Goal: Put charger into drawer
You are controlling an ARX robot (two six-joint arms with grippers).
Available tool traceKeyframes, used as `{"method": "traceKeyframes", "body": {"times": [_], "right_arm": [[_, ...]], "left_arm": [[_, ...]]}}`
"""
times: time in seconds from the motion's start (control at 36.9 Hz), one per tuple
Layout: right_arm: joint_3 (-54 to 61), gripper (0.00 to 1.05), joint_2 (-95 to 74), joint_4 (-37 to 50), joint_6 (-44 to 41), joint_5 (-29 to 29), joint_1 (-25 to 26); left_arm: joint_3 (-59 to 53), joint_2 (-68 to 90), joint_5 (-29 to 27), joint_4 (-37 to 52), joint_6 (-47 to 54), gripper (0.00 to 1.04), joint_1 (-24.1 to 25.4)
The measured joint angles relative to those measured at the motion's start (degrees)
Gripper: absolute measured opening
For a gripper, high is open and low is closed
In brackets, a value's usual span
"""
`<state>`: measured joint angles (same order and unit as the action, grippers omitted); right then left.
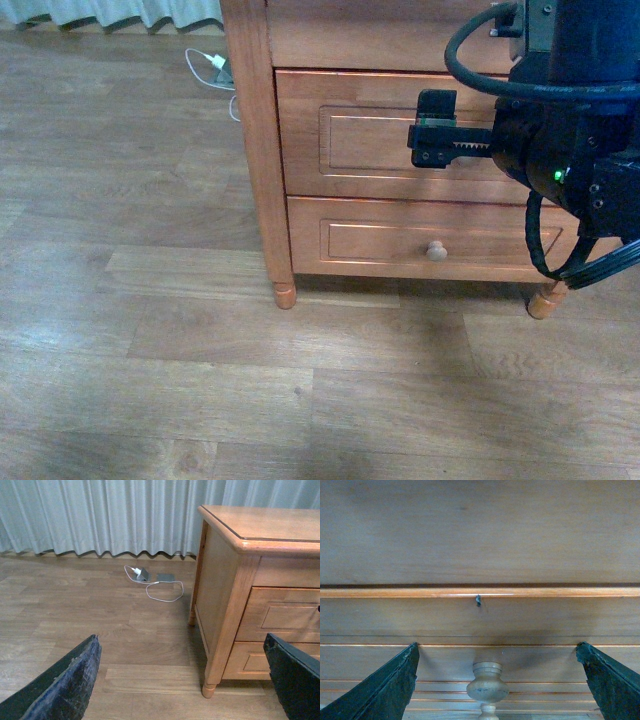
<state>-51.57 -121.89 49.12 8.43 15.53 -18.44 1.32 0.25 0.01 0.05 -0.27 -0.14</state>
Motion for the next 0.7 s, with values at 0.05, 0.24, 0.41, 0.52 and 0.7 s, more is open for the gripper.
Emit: {"method": "traceKeyframes", "body": {"times": [0.05, 0.24, 0.41, 0.52, 0.7], "right_arm": [[0.98, 0.96, 1.14, -0.20, -0.35, -1.81, 0.33], [8.24, 0.96, 11.39, -3.96, -2.58, -7.82, 1.57], [15.23, 0.96, 21.59, -8.94, -4.13, -10.80, 3.06], [19.17, 0.96, 28.79, -12.28, -4.15, -12.35, 4.63], [27.34, 0.96, 44.57, -18.64, -4.11, -15.82, 8.00]], "left_arm": [[0.00, 0.00, 0.00, 0.00, 0.00, 0.98, 0.00], [0.00, 0.00, 0.00, 0.00, 0.00, 0.98, 0.00], [0.00, 0.00, 0.00, 0.00, 0.00, 0.98, 0.00], [0.00, 0.00, 0.00, 0.00, 0.00, 0.98, 0.00], [0.00, 0.00, 0.00, 0.00, 0.00, 0.98, 0.00]]}}
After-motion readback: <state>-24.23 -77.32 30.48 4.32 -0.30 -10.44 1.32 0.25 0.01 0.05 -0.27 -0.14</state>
